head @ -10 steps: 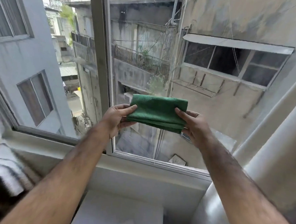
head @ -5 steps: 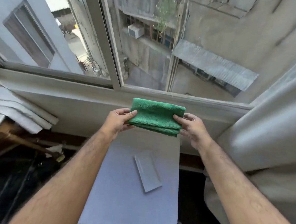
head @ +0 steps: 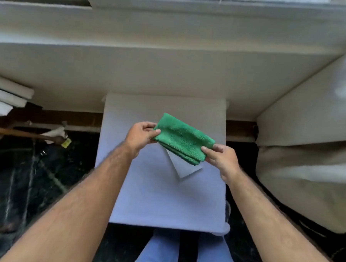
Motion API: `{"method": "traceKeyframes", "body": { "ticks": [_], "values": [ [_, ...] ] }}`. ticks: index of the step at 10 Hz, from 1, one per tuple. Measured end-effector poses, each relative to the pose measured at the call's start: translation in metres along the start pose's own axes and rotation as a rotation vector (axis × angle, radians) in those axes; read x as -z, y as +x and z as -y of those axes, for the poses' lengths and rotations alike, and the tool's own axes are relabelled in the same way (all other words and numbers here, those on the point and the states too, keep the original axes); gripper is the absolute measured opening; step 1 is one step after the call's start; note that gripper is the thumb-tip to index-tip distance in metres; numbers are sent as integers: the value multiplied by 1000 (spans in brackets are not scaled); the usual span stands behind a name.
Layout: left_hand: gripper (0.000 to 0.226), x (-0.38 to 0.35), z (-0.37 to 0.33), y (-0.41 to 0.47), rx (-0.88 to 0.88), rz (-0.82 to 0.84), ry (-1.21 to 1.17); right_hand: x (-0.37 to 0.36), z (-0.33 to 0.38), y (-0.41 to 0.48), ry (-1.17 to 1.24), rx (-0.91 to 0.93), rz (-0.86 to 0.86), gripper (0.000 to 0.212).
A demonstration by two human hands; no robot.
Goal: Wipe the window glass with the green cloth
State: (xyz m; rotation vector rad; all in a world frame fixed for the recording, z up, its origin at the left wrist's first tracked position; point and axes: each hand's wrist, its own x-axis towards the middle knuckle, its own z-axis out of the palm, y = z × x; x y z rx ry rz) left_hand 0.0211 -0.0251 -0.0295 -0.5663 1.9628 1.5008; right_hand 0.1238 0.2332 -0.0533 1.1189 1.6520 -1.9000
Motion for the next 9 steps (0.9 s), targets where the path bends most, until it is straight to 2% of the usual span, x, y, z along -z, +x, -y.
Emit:
{"method": "traceKeyframes", "body": {
  "ticks": [1, 2, 3, 5, 6, 7, 8, 9],
  "values": [
    [20, -10, 26, 33, 13, -28, 67, -3, -40, 21, 14, -83, -29, 9],
    [28, -21, 46, 61, -9, -69, 226, -10, -75, 37, 4, -155, -64, 27],
    [32, -33, 62, 79, -44, -68, 385, -18, -105, 50, -7, -219, -90, 19],
    [37, -57, 83, 93, -108, -68, 500, -32, -132, 59, -109, -239, -248, 14],
    [40, -63, 89, 92, -139, -129, 535, -36, -132, 60, -246, -192, -261, 21],
    [41, -61, 94, 86, -223, -129, 624, -35, -119, 58, -554, -147, -261, 31],
    [46, -56, 92, 72, -371, -72, 814, -30, -100, 51, -855, -82, -291, 44],
    [56, -51, 79, 59, -464, -36, 944, -25, -74, 43, -995, 164, -237, 44]
  ]
}}
